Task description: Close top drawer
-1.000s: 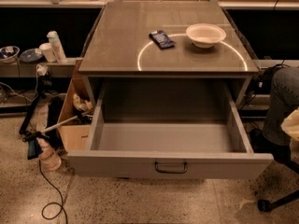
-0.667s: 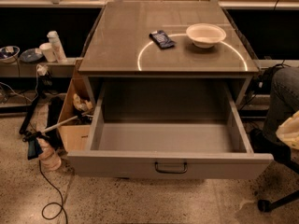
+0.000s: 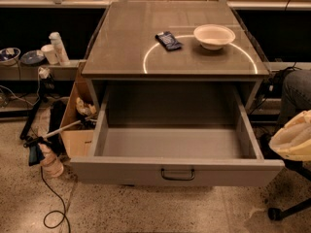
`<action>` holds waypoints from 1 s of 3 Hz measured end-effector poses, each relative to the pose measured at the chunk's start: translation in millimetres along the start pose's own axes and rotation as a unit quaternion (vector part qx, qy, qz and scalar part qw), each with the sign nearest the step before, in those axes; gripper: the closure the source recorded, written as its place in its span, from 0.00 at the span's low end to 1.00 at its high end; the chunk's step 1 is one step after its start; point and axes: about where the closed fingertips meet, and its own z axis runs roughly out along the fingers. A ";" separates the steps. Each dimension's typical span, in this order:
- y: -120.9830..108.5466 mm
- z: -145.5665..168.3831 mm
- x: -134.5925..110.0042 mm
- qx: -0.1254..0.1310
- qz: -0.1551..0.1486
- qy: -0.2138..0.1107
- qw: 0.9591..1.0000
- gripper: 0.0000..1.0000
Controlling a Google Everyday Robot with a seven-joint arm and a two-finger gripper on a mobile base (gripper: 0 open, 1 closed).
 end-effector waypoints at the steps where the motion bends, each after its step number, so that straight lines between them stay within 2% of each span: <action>1: 0.0 0.0 0.0 0.000 0.000 0.000 1.000 1.00; 2: 8.6 10.1 3.1 -0.003 0.003 -0.005 1.000 1.00; 3: 25.0 43.0 12.5 -0.017 0.019 -0.032 0.999 1.00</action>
Offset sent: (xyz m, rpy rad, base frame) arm -0.0193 0.0109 -0.0262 0.0351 0.0195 -0.0078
